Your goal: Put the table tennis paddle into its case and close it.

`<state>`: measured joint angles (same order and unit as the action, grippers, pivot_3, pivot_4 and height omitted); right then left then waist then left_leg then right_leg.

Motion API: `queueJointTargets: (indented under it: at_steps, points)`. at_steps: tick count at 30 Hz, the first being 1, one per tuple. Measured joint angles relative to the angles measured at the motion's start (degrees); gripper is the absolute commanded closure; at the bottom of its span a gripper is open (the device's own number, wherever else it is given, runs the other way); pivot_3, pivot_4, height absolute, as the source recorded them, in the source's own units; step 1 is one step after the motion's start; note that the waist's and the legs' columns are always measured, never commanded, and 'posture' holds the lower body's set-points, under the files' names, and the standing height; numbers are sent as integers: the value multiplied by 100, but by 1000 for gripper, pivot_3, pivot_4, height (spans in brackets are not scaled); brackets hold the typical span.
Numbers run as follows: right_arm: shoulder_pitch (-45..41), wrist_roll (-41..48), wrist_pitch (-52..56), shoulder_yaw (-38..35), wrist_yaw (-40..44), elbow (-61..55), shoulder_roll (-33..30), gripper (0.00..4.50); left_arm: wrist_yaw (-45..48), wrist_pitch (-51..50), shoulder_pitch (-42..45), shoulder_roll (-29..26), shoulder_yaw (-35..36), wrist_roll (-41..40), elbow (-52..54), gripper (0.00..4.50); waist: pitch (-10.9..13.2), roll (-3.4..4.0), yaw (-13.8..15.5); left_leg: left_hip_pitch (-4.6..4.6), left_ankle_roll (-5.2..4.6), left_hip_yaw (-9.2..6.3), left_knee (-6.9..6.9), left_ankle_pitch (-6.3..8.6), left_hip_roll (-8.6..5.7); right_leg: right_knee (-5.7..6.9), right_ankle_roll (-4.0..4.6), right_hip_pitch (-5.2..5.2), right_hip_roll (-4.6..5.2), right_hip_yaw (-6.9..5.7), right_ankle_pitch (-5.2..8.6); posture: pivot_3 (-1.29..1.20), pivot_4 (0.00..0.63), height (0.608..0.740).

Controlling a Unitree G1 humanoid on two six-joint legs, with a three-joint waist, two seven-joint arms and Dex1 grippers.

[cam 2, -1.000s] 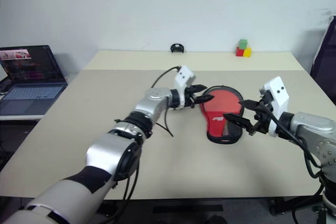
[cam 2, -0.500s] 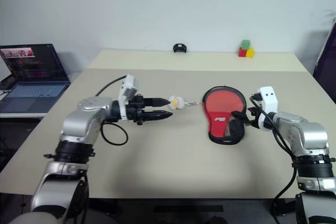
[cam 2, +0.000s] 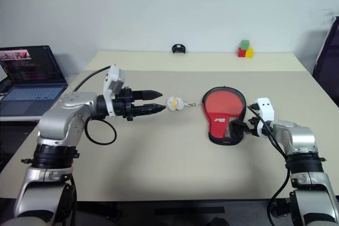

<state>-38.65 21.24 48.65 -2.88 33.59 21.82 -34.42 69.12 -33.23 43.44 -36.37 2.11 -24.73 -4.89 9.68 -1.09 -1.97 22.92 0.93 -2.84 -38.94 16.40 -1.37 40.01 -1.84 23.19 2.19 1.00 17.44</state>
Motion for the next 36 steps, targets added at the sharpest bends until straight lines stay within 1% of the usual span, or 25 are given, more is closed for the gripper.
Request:
queueJointTargets:
  at_steps: [5, 11, 14, 22, 25, 27, 33, 36]
  points:
    - [-201, -237, -175, 141, 139, 253, 114, 74, -87, 6, 0, -11, -1, -5, -1, 1656, 0, 0, -14, -2, 0, 0, 0, 0, 1, 2, 0, 0, -1, 0, 0, 0, 150, 740]
    - [-556, -495, -329, 307, 316, 759, 218, 74, -96, 68, -1, -43, -2, -5, -3, 1656, -2, -4, -95, -8, 0, 1, -1, 0, 1, 6, 3, -3, -1, 1, -2, 0, 150, 740]
    - [-630, -605, -367, 323, 370, 886, 265, 602, -96, 114, -14, -64, -2, -5, -3, 1656, -5, -7, -117, -12, 0, 1, -1, -1, 2, 9, 5, -5, -1, 2, -4, 0, 150, 740]
    - [-655, -665, -311, 401, 509, 837, 474, 3221, -89, 150, -366, -370, -2, -1, 4, 1656, -9, -8, -146, -17, 0, 1, -1, 0, 5, 15, 8, -5, -3, 4, -5, 0, 150, 740]
    - [-634, -671, -256, 398, 487, 762, 562, 4038, -74, 196, -520, -487, -2, -1, 8, 1656, -11, -11, -150, -19, 1, 1, -1, -1, 6, 17, 11, -5, -3, 4, -7, 0, 150, 740]
    - [-606, -671, -206, 391, 464, 689, 611, 4472, -29, 255, -636, -597, -2, 2, 12, 1656, -11, -12, -158, -22, 0, 2, -1, -1, 6, 20, 12, -4, -3, 5, -8, 0, 150, 740]
    - [-451, -668, 55, 354, 361, 187, 805, 4472, 178, 354, -1170, -968, -3, 15, 29, 1656, -11, -11, -187, -20, 0, 1, 2, 0, 10, 20, 12, 0, -5, 4, -8, 0, 150, 740]
    - [-336, -661, 235, 376, 360, -174, 937, 4472, 241, 349, -1409, -1086, -12, 10, 219, 1656, -11, -11, -191, -16, 0, 1, 4, 0, 11, 19, 13, 3, -5, 4, -8, 0, 150, 740]
